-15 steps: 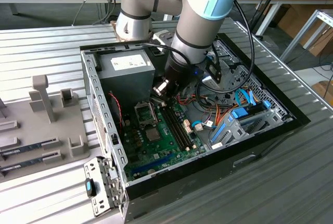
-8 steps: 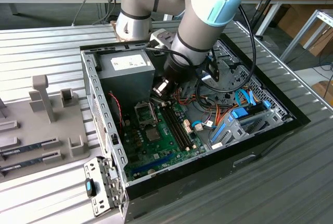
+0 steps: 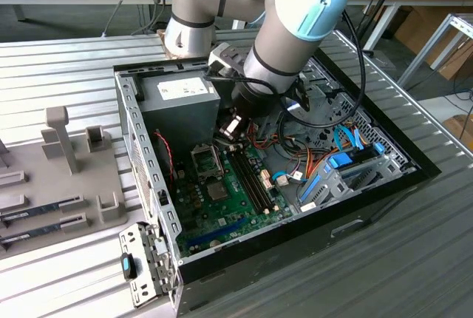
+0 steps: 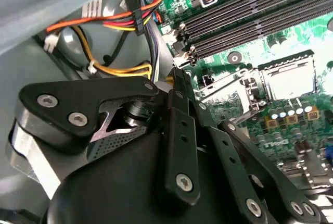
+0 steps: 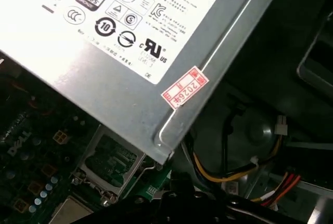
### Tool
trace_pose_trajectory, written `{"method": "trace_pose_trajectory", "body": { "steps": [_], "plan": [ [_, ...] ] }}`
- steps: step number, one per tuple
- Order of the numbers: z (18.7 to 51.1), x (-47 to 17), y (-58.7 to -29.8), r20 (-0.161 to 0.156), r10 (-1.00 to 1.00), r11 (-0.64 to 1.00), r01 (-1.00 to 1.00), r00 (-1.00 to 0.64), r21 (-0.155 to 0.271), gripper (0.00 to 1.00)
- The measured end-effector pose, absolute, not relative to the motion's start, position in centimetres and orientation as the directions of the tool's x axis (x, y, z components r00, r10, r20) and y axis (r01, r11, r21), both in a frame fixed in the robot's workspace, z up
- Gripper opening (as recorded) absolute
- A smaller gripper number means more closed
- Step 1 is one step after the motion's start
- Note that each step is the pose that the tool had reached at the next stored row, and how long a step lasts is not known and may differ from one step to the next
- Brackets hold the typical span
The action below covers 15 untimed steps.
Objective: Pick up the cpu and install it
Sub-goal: 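Close the cpu cover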
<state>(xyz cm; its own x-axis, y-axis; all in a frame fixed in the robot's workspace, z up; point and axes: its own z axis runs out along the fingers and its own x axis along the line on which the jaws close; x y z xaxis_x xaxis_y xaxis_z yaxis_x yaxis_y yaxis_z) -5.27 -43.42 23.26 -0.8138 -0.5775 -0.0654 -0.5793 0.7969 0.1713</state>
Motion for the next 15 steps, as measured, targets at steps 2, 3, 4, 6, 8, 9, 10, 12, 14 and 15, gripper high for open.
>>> {"method": "trace_pose_trajectory", "body": {
  "steps": [2, 3, 4, 6, 8, 9, 10, 12, 14, 15],
  "plan": [
    [23.23, -5.27, -43.42, -0.068, -0.610, 0.772, -0.612, -0.789, 0.175, 0.11],
    [23.21, -5.27, -43.42, -0.069, -0.623, 0.761, -0.624, -0.779, 0.176, 0.11],
    [23.17, -5.27, -43.41, -0.071, -0.644, 0.743, -0.645, -0.762, 0.178, 0.11],
    [23.11, -5.27, -43.41, -0.072, -0.672, 0.719, -0.672, -0.737, 0.179, 0.11],
    [23.04, -5.27, -43.42, -0.072, -0.703, 0.689, -0.702, -0.708, 0.180, 0.11],
    [23.00, -5.27, -43.42, -0.073, -0.718, 0.673, -0.717, -0.693, 0.181, 0.11],
    [22.97, -5.27, -43.42, -0.075, -0.731, 0.659, -0.730, -0.678, 0.182, 0.11],
    [22.83, -5.27, -43.41, -0.081, -0.763, 0.620, -0.762, -0.641, 0.187, 0.11],
    [22.64, -5.27, -43.41, -0.084, -0.772, 0.608, -0.771, -0.630, 0.190, 0.11],
    [22.46, -5.27, -43.41, -0.087, -0.777, 0.600, -0.776, -0.623, 0.192, 0.11]
  ]
}}
